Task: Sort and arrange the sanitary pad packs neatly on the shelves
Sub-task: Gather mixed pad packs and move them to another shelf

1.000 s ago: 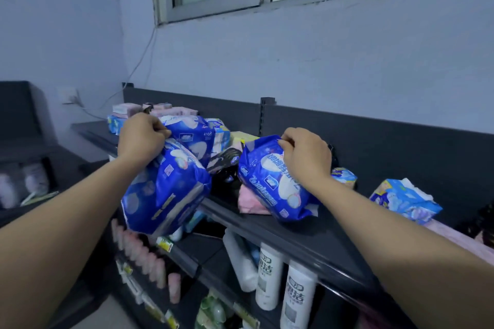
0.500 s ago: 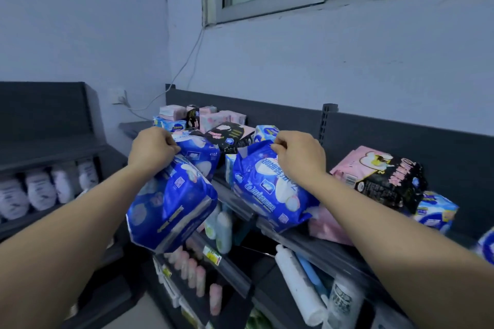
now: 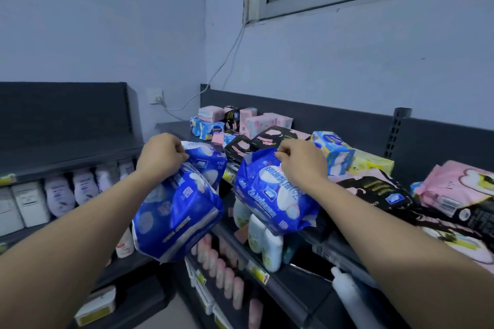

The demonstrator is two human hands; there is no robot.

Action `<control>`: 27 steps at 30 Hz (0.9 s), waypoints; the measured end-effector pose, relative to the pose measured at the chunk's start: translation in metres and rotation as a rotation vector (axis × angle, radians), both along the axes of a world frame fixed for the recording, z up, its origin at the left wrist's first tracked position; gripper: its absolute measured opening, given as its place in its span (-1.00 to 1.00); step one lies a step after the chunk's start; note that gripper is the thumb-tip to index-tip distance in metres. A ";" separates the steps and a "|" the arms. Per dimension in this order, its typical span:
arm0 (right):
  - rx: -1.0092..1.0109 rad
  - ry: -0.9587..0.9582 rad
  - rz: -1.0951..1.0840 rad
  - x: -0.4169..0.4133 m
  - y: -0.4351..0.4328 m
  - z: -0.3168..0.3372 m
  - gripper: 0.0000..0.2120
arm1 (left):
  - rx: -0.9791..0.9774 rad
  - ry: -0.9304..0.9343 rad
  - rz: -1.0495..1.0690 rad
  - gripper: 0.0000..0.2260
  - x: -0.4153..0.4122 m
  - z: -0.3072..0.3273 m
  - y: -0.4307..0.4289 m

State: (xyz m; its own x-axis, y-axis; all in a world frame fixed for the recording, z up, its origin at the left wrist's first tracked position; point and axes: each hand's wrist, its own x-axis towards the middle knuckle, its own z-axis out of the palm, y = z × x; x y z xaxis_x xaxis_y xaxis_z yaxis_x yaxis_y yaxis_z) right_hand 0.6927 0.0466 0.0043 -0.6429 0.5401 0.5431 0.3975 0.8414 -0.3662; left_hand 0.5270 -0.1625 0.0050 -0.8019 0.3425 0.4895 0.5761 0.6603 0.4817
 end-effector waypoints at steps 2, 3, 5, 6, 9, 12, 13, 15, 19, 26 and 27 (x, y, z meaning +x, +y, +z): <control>-0.021 -0.010 0.009 -0.014 -0.003 -0.005 -0.88 | -0.020 -0.009 0.013 -0.88 -0.012 -0.004 -0.005; -0.029 -0.018 0.015 -0.021 -0.004 -0.008 -0.88 | -0.028 -0.011 0.017 -0.89 -0.017 -0.005 -0.006; -0.045 -0.037 0.029 -0.033 -0.005 -0.012 -0.87 | -0.038 -0.013 0.028 -0.89 -0.027 -0.008 -0.008; -0.049 -0.047 0.038 -0.039 -0.005 -0.014 -0.87 | -0.038 -0.016 0.035 -0.89 -0.031 -0.008 -0.008; -0.065 -0.068 0.058 -0.055 -0.003 -0.020 -0.86 | -0.030 -0.021 0.050 -0.89 -0.045 -0.011 -0.008; -0.085 -0.074 0.076 -0.071 0.001 -0.024 -0.87 | -0.031 -0.023 0.059 -0.89 -0.056 -0.013 -0.006; -0.093 -0.076 0.084 -0.078 0.003 -0.024 -0.87 | -0.034 -0.022 0.062 -0.89 -0.060 -0.013 -0.005; -0.104 -0.080 0.107 -0.090 0.004 -0.024 -0.85 | -0.040 -0.018 0.073 -0.89 -0.068 -0.012 -0.004; -0.095 -0.084 0.160 -0.116 0.004 -0.020 -0.85 | -0.056 -0.004 0.110 -0.88 -0.085 -0.008 -0.001; -0.049 -0.080 0.302 -0.165 0.000 -0.011 -0.86 | -0.076 0.000 0.206 -0.88 -0.113 -0.008 -0.005; -0.038 -0.081 0.324 -0.172 -0.002 -0.010 -0.86 | -0.078 -0.001 0.224 -0.88 -0.117 -0.008 -0.008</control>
State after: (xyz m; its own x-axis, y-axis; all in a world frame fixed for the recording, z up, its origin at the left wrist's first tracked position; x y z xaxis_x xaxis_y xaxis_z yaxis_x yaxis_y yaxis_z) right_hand 0.5206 0.0446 -0.0054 -0.8244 0.3200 0.4668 0.1410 0.9149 -0.3782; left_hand 0.4104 -0.1706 -0.0033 -0.8623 0.1930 0.4682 0.4112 0.8065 0.4248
